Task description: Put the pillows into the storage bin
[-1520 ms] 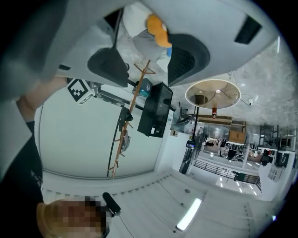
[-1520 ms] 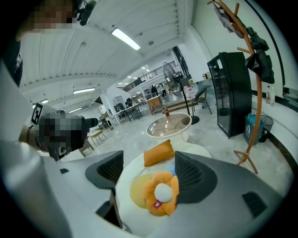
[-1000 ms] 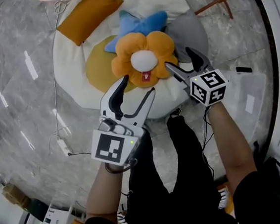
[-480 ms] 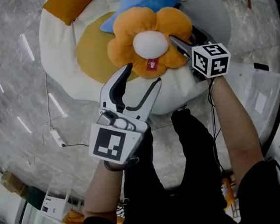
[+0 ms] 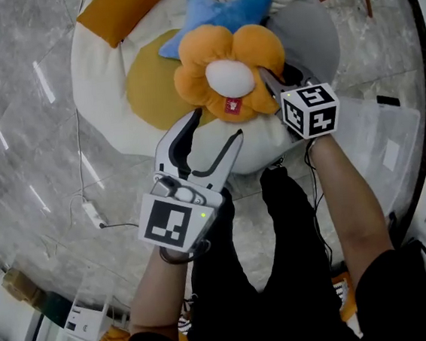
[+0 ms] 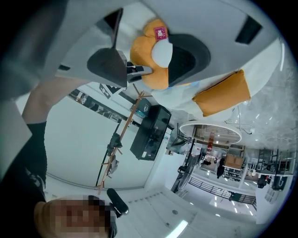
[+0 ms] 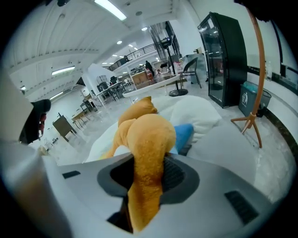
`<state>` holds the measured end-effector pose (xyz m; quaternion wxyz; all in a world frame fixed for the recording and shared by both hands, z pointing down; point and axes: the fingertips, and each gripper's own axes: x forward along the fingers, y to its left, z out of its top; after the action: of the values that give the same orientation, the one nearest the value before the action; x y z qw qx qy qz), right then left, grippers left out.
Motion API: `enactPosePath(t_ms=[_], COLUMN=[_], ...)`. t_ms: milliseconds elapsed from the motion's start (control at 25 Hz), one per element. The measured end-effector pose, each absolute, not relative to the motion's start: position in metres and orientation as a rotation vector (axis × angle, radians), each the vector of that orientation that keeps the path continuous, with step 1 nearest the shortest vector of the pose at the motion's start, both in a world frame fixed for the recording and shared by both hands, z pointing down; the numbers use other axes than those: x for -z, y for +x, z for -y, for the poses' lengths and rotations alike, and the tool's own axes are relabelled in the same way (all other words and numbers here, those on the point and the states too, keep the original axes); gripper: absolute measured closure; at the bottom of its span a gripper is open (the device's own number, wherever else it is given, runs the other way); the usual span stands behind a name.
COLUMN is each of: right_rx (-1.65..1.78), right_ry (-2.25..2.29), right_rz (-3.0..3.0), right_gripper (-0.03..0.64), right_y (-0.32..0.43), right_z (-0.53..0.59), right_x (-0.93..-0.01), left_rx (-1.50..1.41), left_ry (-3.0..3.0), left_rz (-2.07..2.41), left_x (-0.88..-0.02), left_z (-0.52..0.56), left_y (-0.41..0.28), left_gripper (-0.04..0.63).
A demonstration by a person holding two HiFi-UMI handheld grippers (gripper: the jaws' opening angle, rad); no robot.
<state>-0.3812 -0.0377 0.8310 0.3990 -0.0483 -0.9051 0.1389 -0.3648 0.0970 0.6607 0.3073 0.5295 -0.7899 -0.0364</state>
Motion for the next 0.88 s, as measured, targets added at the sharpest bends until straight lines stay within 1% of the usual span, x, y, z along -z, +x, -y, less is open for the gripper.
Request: enactPosePath(t_ms=[160, 320, 520, 720, 880], right_rx=[-0.279, -0.286, -0.312, -0.287, -0.287], right_ry=[-0.146, -0.109, -0.030, 0.060, 0.145], right_rz=[2.327, 2.366, 2.433, 2.548, 2.615], right_gripper=[0.497, 0.500, 0.500, 0.500, 0.500], right_y=[-0.375, -0.370, -0.360, -0.360, -0.342], right_z=[0.025, 0.025, 0.034, 0.045, 0.048], right_x=[-0.771, -0.701, -0.601, -0.496, -0.418], left_rx=[0.107, 0.106, 0.118, 0.070, 0.097], left_ry=[1.425, 1.469, 1.522, 1.616, 1.710], left_rz=[2.103, 2.109, 2.133, 2.162, 2.213], left_x=[-0.615, -0.559, -0.479, -0.402, -0.334], left_z=[-0.103, -0.109, -0.113, -0.115, -0.120], left_y=[-0.365, -0.365, -0.366, -0.373, -0.367], left_gripper=[0.331, 0.331, 0.331, 0.331, 0.337])
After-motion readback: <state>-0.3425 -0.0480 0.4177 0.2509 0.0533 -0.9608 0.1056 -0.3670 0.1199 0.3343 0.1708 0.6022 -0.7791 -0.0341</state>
